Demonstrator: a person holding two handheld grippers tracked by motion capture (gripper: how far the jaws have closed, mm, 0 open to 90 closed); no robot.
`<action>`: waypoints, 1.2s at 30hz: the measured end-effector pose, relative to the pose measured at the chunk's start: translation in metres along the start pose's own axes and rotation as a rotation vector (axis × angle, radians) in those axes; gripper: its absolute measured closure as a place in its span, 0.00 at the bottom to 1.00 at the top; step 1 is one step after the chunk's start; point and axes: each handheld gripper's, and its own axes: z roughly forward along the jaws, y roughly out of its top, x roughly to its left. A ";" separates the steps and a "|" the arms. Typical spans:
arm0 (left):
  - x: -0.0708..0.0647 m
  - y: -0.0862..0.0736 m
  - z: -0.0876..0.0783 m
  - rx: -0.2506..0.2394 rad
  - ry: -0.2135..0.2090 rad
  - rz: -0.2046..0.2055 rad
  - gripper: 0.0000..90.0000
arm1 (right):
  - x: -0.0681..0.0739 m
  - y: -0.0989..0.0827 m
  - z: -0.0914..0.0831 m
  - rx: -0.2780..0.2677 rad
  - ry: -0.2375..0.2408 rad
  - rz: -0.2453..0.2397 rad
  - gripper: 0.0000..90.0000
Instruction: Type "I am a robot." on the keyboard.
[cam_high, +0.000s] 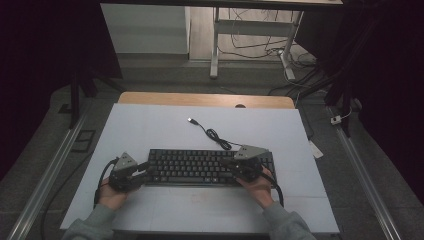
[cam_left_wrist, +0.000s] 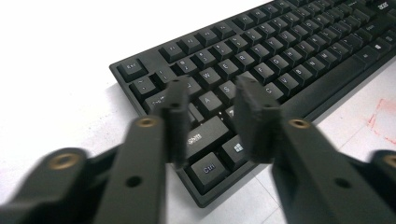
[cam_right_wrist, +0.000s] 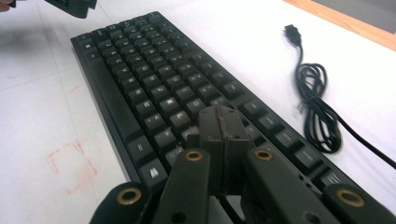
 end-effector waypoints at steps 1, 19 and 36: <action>0.000 0.000 0.001 0.004 -0.001 0.002 0.82 | 0.001 0.001 0.002 -0.002 0.004 0.000 0.99; -0.003 0.000 0.019 0.098 0.033 0.063 0.99 | 0.006 0.019 0.040 0.037 0.051 0.002 0.99; -0.003 -0.002 0.022 0.110 0.044 0.069 0.99 | 0.009 0.023 0.064 0.090 0.064 0.005 0.99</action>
